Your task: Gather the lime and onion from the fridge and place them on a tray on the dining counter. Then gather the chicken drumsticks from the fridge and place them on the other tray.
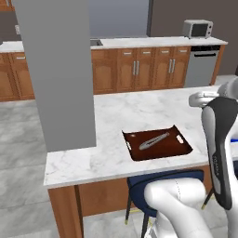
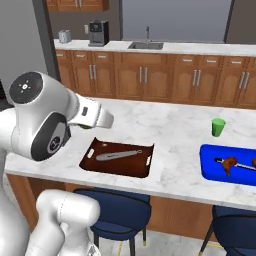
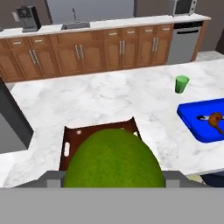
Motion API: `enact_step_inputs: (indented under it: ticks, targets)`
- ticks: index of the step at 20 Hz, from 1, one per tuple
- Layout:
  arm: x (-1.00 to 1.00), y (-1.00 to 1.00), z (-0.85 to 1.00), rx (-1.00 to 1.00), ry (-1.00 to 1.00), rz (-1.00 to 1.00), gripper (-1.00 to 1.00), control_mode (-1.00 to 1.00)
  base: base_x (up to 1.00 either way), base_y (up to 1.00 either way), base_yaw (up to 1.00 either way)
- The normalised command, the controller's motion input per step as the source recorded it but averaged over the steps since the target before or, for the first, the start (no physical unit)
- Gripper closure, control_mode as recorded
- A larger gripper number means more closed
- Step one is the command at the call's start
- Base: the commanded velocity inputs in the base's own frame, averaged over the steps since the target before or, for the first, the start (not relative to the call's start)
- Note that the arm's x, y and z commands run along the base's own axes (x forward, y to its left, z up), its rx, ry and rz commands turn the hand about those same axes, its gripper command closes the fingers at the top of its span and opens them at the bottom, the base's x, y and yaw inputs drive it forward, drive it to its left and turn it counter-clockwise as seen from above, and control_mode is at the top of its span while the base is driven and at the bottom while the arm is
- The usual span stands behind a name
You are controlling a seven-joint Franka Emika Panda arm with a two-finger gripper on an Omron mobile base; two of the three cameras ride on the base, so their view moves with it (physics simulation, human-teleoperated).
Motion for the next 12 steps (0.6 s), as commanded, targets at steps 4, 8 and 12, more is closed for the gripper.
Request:
enact_step_inputs:
  ticks: [4, 8, 12]
  targets:
    - [0.72, 0.00, -0.44, 0.00, 0.23, 0.04, 1.00, -1.00, 0.00, 0.00, 0.00]
    - [0.71, 0.00, -0.69, 0.00, 0.36, 0.00, 1.00, -1.00, 0.00, 0.00, 0.00]
    - [0.35, 0.00, -0.60, 0.00, 0.28, 0.01, 1.00, -1.00, 0.00, 0.00, 0.00]
